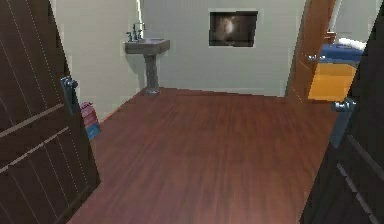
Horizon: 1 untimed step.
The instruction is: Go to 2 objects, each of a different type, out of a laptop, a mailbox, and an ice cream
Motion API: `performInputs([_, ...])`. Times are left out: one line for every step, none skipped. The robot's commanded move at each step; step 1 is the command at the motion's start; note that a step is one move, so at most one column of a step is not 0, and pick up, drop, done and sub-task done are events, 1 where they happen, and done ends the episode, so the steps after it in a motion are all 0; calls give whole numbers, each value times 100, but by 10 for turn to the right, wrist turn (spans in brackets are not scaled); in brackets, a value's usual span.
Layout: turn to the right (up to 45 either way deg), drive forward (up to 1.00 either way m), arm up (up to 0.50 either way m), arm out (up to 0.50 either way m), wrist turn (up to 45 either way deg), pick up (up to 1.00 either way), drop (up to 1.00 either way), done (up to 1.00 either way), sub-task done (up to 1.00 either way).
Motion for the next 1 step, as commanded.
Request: performInputs([0,100,0,0,0,0,0,0,0])
